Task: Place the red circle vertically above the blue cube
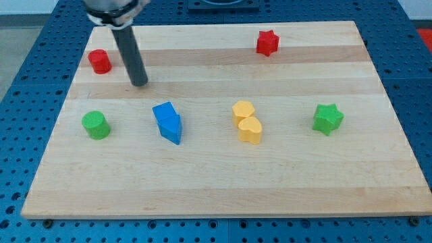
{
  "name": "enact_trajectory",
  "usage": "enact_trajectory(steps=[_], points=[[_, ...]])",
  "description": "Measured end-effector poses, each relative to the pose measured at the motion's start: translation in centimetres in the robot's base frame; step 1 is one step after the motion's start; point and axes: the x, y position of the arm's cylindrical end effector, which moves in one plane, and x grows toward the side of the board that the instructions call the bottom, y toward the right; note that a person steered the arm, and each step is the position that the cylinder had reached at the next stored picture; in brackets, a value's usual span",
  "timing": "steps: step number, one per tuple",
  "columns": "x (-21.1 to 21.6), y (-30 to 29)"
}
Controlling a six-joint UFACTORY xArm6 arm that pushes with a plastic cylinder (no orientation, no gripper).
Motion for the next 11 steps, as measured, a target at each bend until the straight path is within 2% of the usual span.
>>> enact_trajectory(steps=[1, 4, 6, 7, 9, 11], points=[[0.1, 0.0], [0.1, -9.4], [-1.2, -13.1], [-5.1, -13.2], [-5.4, -13.2], [-5.4, -8.8]])
